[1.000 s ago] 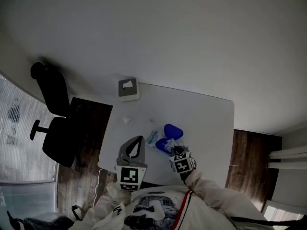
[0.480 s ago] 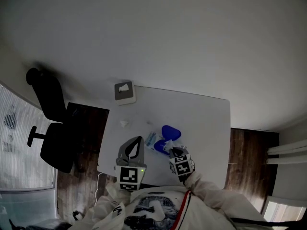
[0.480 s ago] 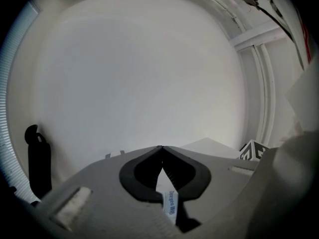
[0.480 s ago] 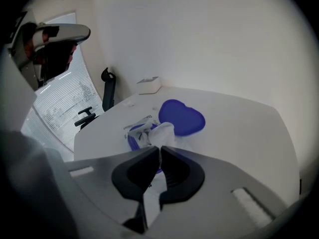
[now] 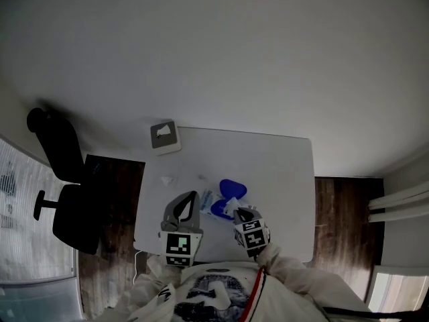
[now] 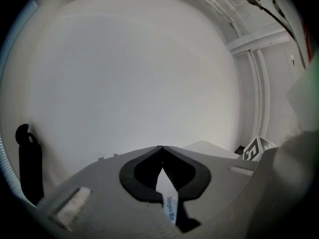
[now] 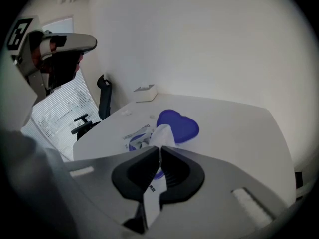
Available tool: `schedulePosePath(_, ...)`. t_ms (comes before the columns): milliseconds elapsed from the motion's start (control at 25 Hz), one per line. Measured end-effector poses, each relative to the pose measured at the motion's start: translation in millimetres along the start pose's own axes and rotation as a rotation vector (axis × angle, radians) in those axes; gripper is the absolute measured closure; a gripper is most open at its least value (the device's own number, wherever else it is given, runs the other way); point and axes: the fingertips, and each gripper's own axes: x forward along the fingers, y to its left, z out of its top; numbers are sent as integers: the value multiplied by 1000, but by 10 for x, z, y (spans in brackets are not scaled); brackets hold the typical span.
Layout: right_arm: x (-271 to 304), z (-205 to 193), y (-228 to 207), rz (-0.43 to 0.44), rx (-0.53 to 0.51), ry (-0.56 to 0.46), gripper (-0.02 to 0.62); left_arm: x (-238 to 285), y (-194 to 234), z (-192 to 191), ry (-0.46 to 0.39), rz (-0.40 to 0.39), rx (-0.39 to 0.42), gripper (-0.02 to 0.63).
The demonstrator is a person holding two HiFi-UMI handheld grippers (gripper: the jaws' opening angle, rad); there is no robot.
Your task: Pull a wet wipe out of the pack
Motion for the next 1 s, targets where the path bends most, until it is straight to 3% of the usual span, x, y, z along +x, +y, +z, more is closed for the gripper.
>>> schedulePosePath(680, -377, 337, -308, -157, 127, -137, 583, 234, -49, 132, -40, -129, 21, 601)
schedulePosePath(1000, -694, 609, -451, -228, 156, -224, 583, 286, -14, 267, -79, -154, 20, 601)
